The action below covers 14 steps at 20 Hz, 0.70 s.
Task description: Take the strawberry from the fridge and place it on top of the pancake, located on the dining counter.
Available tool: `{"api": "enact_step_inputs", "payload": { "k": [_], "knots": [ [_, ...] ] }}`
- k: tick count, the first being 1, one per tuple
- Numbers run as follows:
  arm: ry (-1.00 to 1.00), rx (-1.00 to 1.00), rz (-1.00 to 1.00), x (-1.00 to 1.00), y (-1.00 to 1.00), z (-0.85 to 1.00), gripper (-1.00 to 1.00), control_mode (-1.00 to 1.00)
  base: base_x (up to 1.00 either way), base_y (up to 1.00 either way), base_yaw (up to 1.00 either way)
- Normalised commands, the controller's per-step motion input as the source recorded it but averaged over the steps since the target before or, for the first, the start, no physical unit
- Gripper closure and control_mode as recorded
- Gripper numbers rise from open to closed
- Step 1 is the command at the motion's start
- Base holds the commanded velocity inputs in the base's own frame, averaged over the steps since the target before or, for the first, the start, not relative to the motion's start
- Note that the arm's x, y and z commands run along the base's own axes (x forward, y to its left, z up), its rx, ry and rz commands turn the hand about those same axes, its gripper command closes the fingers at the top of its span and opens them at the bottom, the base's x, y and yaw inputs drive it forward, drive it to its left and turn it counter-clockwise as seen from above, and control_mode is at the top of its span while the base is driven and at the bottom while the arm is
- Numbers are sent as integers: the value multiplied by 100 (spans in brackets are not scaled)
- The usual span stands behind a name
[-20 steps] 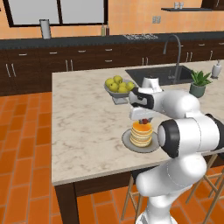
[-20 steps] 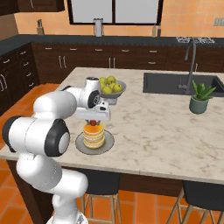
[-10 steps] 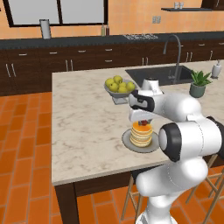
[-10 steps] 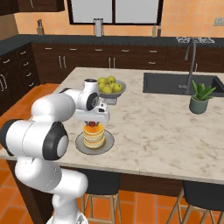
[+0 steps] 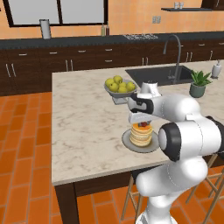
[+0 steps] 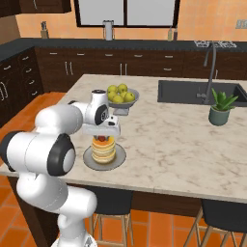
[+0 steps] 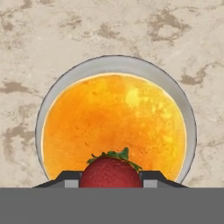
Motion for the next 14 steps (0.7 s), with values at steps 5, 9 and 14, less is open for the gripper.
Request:
{"api": "enact_step_inputs", "payload": {
  "k": [5, 9, 14],
  "knots": [
    [0, 0, 0, 2, 0, 0, 100, -100, 0, 0, 0],
    [0, 0, 0, 0, 0, 0, 100, -100, 0, 0, 0],
    [0, 0, 0, 0, 3, 0, 100, -100, 0, 0, 0]
  ]
}}
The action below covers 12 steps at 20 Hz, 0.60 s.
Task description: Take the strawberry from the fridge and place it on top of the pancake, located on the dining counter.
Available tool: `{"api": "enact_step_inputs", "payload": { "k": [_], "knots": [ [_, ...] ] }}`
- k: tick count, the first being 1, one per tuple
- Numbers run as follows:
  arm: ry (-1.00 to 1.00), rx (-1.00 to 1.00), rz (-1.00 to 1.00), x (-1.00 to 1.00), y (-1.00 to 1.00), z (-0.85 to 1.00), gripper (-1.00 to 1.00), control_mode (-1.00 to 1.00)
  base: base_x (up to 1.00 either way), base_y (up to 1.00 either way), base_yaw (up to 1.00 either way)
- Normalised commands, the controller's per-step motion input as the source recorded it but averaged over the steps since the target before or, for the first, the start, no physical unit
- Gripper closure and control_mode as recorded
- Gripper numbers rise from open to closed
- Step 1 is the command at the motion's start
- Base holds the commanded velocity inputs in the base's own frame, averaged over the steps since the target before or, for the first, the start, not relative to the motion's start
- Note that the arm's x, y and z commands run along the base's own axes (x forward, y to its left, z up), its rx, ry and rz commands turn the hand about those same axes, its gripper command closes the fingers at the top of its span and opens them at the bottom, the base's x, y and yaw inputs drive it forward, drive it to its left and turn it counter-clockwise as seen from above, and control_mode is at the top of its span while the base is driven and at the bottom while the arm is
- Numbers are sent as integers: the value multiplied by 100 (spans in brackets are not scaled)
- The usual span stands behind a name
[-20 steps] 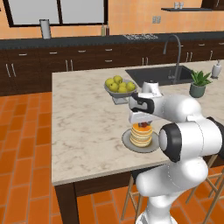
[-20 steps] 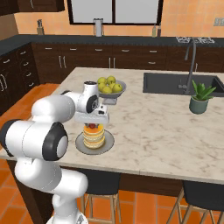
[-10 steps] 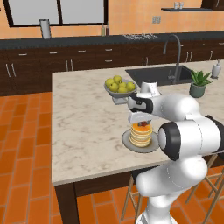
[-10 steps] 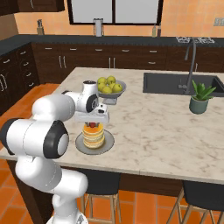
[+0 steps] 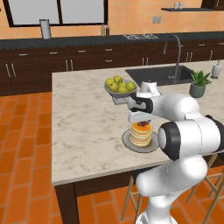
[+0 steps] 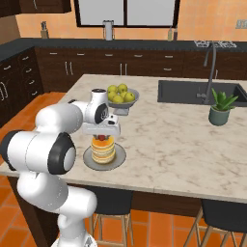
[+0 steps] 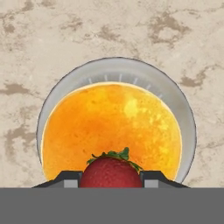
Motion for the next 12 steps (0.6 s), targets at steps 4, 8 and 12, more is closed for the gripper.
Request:
{"api": "enact_step_inputs", "payload": {
  "k": [4, 8, 12],
  "knots": [
    [0, 0, 0, 0, 11, 0, 100, -100, 0, 0, 0],
    [0, 0, 0, 1, 0, -11, 100, -100, 0, 0, 0],
    [-3, 0, 0, 0, 0, -24, 100, -100, 0, 0, 0]
  ]
}}
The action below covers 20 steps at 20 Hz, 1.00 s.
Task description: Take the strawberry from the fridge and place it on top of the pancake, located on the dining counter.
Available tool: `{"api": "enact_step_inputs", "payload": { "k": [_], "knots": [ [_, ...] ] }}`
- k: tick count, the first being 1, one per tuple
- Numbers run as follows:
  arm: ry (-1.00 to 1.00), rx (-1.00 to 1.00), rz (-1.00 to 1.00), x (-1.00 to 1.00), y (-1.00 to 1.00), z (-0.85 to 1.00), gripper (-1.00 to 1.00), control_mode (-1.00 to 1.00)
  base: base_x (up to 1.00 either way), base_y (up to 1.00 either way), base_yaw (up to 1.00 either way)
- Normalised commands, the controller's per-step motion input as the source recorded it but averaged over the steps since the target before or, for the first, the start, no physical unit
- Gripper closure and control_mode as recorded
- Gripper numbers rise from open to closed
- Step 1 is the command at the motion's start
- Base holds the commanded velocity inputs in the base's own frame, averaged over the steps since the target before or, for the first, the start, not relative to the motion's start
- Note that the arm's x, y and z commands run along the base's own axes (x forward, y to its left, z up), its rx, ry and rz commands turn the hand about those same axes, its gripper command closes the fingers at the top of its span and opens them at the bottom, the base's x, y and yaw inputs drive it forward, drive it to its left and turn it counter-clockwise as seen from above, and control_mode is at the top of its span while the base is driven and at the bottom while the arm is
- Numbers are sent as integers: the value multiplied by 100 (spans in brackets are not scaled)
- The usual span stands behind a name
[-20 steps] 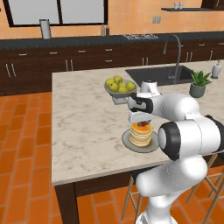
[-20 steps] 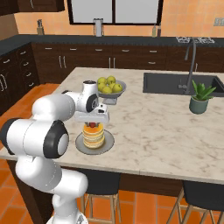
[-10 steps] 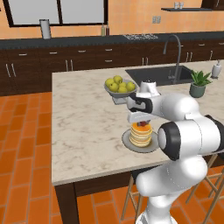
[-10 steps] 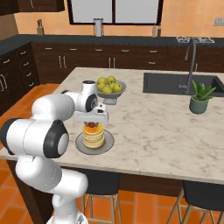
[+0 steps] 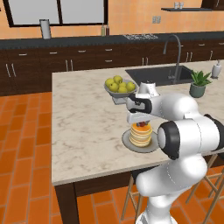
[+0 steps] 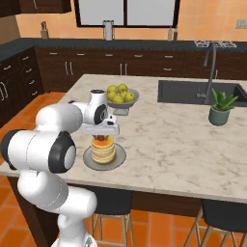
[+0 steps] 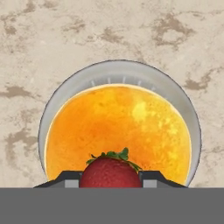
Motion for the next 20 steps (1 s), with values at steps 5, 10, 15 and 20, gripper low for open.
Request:
{"api": "enact_step_inputs", "payload": {
  "k": [5, 10, 15, 20],
  "knots": [
    [-1, 0, 0, 0, 0, -3, -100, -100, 0, 0, 0],
    [0, 0, 0, 0, 0, 0, -100, -100, 0, 0, 0],
    [0, 0, 0, 0, 0, 0, -100, -100, 0, 0, 0],
    [0, 0, 0, 0, 0, 5, -100, -100, 0, 0, 0]
  ]
}}
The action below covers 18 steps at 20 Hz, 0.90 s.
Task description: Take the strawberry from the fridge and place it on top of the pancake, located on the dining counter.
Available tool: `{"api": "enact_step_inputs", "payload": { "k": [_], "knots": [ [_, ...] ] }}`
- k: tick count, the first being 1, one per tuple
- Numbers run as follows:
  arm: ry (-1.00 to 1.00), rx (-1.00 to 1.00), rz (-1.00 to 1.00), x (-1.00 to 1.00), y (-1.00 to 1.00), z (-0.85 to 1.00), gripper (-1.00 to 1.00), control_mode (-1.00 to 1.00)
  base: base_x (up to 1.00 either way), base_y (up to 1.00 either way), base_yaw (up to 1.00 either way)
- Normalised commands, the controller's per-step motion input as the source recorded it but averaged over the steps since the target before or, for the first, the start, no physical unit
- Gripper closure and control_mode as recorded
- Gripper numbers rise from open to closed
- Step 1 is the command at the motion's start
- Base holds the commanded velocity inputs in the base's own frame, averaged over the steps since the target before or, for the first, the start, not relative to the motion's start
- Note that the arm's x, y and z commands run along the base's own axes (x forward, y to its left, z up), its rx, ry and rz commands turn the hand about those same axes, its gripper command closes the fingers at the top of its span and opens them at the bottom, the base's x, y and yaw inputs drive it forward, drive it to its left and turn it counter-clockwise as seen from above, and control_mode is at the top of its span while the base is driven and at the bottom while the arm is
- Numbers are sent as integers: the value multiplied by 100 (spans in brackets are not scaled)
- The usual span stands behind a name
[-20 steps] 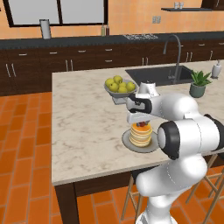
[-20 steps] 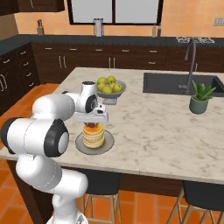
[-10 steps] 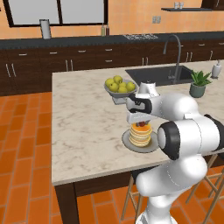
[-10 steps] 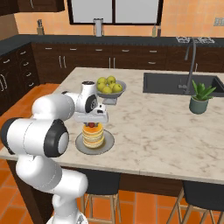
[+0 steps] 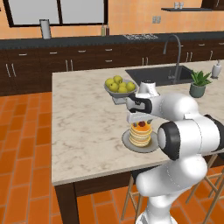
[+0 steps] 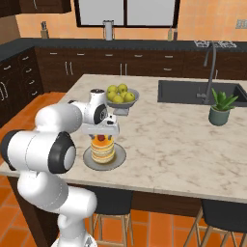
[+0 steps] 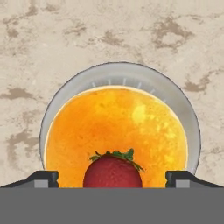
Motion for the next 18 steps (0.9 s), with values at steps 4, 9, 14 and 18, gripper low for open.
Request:
{"api": "enact_step_inputs", "payload": {
  "k": [4, 9, 14, 18],
  "knots": [
    [0, 0, 0, -6, 0, 37, -100, -100, 0, 0, 0],
    [0, -4, 0, -18, 12, 53, -100, -100, 0, 0, 0],
    [0, -3, 0, -82, 34, 22, -100, -100, 0, 0, 0],
    [0, -1, -1, -100, 42, 5, -100, -100, 0, 0, 0]
  ]
}}
